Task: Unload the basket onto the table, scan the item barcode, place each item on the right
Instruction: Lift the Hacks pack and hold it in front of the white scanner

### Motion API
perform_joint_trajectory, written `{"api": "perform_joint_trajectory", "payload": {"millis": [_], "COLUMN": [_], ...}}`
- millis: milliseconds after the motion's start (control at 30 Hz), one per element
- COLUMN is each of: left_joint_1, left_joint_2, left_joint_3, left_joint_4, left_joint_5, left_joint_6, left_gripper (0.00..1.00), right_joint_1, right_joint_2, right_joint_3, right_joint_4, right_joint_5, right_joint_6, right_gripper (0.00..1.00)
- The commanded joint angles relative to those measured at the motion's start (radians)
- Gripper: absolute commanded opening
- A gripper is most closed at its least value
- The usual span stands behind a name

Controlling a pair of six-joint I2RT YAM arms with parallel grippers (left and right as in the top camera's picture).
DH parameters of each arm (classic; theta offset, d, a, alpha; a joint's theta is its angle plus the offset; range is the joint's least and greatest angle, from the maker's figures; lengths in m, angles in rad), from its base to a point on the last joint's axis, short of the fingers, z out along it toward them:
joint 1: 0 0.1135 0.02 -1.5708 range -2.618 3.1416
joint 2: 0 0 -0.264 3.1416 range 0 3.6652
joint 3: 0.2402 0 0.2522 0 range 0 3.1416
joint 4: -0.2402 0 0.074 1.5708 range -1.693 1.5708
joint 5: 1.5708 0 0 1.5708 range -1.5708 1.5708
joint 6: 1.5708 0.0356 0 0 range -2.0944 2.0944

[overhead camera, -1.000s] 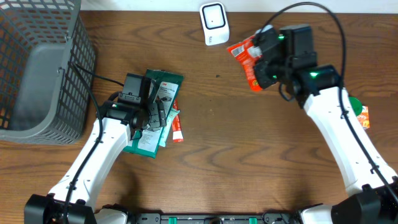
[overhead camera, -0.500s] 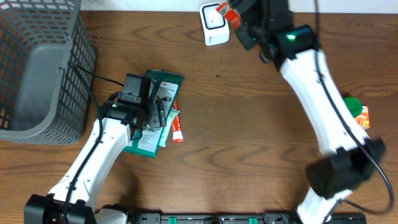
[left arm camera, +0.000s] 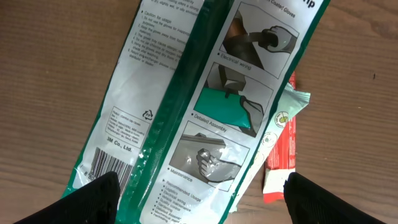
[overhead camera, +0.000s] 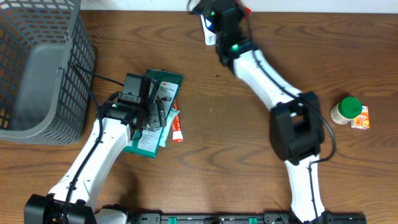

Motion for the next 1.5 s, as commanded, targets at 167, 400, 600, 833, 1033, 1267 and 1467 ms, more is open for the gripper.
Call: {"api": "perform_joint_trajectory", "payload": {"millis": [167, 400, 600, 833, 1033, 1267, 1467], "left_joint_1": [0.0, 0.001, 0.001, 0.001, 0.0, 0.001, 0.001], "left_joint_2": [0.002, 0.002, 0.002, 0.002, 0.002, 0.002, 0.002], "left_joint_3": [-0.002, -0.002, -0.002, -0.002, -0.002, -0.002, -0.002], "left_joint_4": [-0.001, -0.002, -0.001, -0.002, -0.001, -0.001, -0.001], "left_joint_5": [-0.005, -0.005, -0.005, -0.005, -0.005, -0.005, -0.005], "left_joint_6": [0.002, 0.002, 0.002, 0.002, 0.002, 0.002, 0.002], "left_gripper": [0.85, 0.85, 0.85, 0.85, 0.85, 0.85, 0.85], "right_joint_1": [0.048, 0.053, 0.079, 0.098, 0.104, 0.121, 0.113], "right_joint_2": [0.203, 0.312, 0.312, 0.312, 0.312, 0.312, 0.287], "right_joint_3": [0.013, 0.013, 0.013, 0.013, 0.013, 0.013, 0.013], "right_joint_4": [0.288, 0.389, 0.494, 0.642, 0.601, 0.478, 0.539], "right_joint_5": [0.219, 0.306, 0.317, 0.309, 0.326, 0.325, 0.379], "right_joint_6": [-0.659, -0.899, -0.913, -1.046, -1.01, -0.83, -0.742], "right_gripper": [0.01, 0.01, 0.01, 0.01, 0.01, 0.01, 0.01]}}
